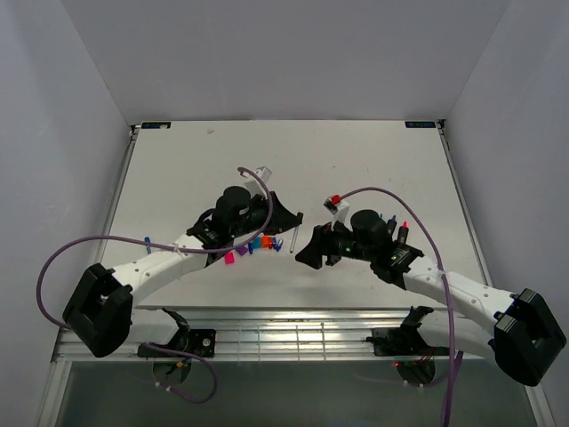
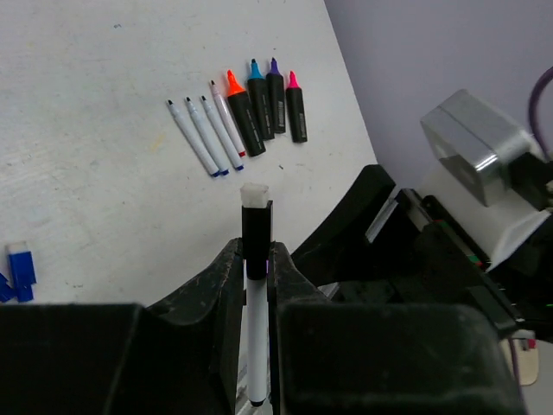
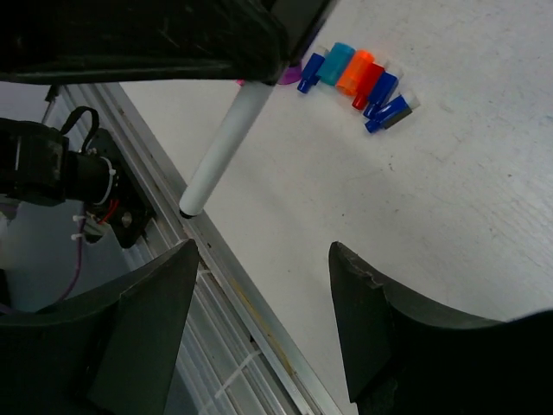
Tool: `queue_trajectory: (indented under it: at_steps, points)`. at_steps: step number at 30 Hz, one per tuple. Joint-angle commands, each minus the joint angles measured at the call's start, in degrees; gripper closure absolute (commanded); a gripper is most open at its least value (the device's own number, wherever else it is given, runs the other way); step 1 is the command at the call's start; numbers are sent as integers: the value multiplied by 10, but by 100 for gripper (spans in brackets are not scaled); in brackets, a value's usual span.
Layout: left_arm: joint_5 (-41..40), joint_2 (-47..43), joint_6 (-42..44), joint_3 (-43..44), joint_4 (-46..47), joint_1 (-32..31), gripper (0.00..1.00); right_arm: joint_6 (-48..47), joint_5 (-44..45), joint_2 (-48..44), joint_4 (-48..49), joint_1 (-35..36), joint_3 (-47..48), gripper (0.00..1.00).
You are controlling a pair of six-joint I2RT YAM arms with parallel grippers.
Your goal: Open the pen caps
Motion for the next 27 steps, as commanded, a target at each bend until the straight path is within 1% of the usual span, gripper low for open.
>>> queue_trajectory:
  at_steps: [1, 3, 4, 8, 9, 10, 13, 16, 20, 24, 27]
  points:
    - [-118, -65, -120, -30, 35, -15, 100, 87, -38, -30, 185, -1, -61, 32]
    - [-138, -82, -157, -46, 20, -18, 100, 102, -35, -29, 211, -1, -71, 34]
    - [-140, -87, -169, -52, 21, -18, 100, 102, -26, -27, 208, -1, -70, 35]
    - [-161, -111, -182, -73, 22, -23, 100, 105, -18, -24, 215, -1, -62, 37]
    - [-161, -114, -179, -77, 23, -25, 100, 112, -22, -26, 223, -1, -61, 38]
    - [-182, -119, -175, -80, 23, -27, 100, 115, -21, -28, 225, -1, -60, 40]
    - [-188, -124, -163, -86, 25, -30, 100, 125, -28, -32, 226, -1, -53, 42]
    - [-192, -125, -162, -88, 25, -31, 100, 131, -36, -28, 236, -1, -48, 42]
    - [-191, -122, -164, -89, 31, -43, 100, 138, -43, -1, 249, -1, -38, 42]
    - [-177, -120, -158, -91, 49, -54, 100, 161, -53, 32, 290, 0, -33, 42]
    - [-172, -124, -158, -97, 56, -56, 100, 164, -53, 48, 301, -1, -27, 42]
